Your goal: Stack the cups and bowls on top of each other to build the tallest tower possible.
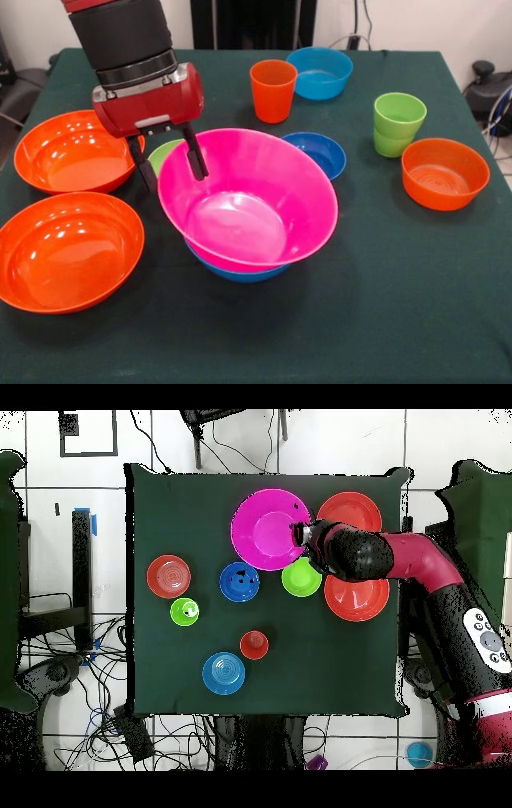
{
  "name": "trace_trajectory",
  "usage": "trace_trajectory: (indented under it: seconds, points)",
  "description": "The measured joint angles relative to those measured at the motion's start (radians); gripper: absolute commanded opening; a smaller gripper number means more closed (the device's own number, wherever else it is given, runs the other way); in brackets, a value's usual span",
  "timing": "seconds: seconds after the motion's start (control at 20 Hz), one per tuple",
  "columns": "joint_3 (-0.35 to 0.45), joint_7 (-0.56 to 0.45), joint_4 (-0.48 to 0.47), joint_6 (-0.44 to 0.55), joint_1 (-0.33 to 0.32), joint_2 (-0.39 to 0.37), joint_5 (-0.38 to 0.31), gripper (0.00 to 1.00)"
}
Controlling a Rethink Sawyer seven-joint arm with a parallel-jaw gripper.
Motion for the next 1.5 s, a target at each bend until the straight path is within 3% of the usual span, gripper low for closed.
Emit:
trace_trajectory:
  seconds: [1.1, 1.3, 1.5]
  points:
    - [0.003, 0.000, 0.000, 0.000, 0.008, -0.005, 0.004, 1.00]
    - [-0.009, 0.000, 0.009, 0.000, 0.042, -0.037, 0.003, 1.00]
    - [-0.045, 0.000, 0.037, -0.001, 0.123, -0.111, 0.003, 1.00]
